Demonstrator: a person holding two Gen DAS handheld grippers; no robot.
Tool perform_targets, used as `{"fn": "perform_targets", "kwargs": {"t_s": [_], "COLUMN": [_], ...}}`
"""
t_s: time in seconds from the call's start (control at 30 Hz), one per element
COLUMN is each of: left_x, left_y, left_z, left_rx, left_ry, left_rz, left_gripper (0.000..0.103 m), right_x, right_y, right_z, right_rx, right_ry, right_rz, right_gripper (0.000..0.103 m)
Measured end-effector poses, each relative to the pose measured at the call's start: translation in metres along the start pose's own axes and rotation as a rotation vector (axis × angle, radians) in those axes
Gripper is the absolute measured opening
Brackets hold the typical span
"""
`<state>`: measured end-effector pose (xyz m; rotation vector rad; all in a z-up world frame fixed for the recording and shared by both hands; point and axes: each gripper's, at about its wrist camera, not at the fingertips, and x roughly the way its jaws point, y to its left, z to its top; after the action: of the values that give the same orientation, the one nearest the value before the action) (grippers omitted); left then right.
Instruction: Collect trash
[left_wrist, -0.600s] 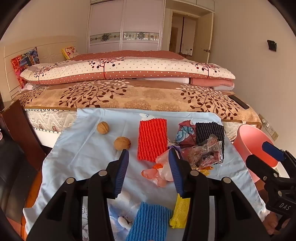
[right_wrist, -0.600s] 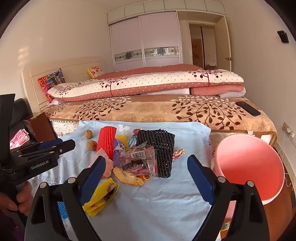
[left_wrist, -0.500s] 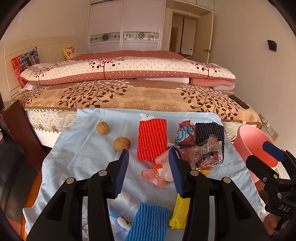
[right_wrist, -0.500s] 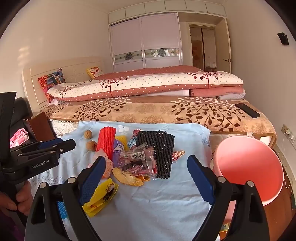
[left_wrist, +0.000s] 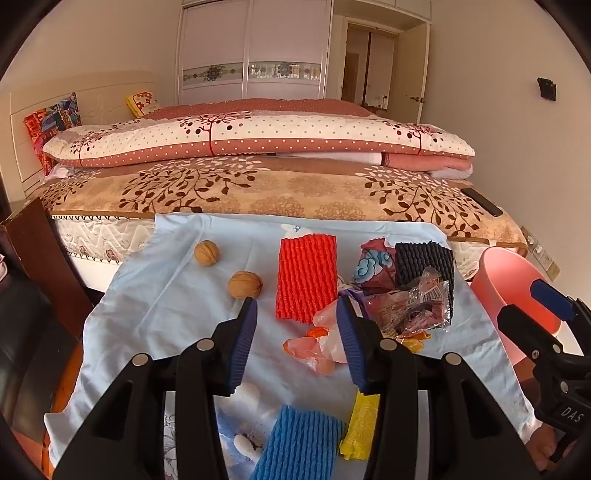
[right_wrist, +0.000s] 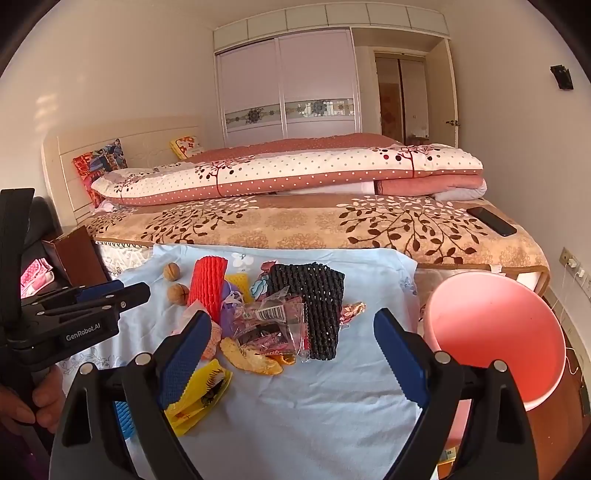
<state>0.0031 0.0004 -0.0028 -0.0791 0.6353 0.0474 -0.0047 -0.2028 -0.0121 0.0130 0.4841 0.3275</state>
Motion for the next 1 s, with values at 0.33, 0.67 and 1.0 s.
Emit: {"fn": "perform_targets", "kwargs": {"t_s": [0.33, 0.67, 1.0], "left_x": [0.002, 0.003, 0.006], "left_y": [0.002, 0.002, 0.0], "left_z": [-0.001, -0.001, -0.004], "left_rx": [-0.004, -0.004, -0.001], "left_ry": [0.003, 0.004, 0.01], "left_rz": [0.001, 0.0, 0.0], "left_gripper": [0.045, 0.045, 0.045], "right_x": [0.001, -0.001, -0.004], "right_y": [0.0, -0.002, -0.003], "right_z": [-0.001, 0.0, -0.001], "right_rx": [0.005, 0.018, 0.023], "right_ry": [0.006, -0.003, -0.02], "right_rz": [-0.006, -0.014, -0.026], "right_gripper": [0.088, 0.088, 0.088]}}
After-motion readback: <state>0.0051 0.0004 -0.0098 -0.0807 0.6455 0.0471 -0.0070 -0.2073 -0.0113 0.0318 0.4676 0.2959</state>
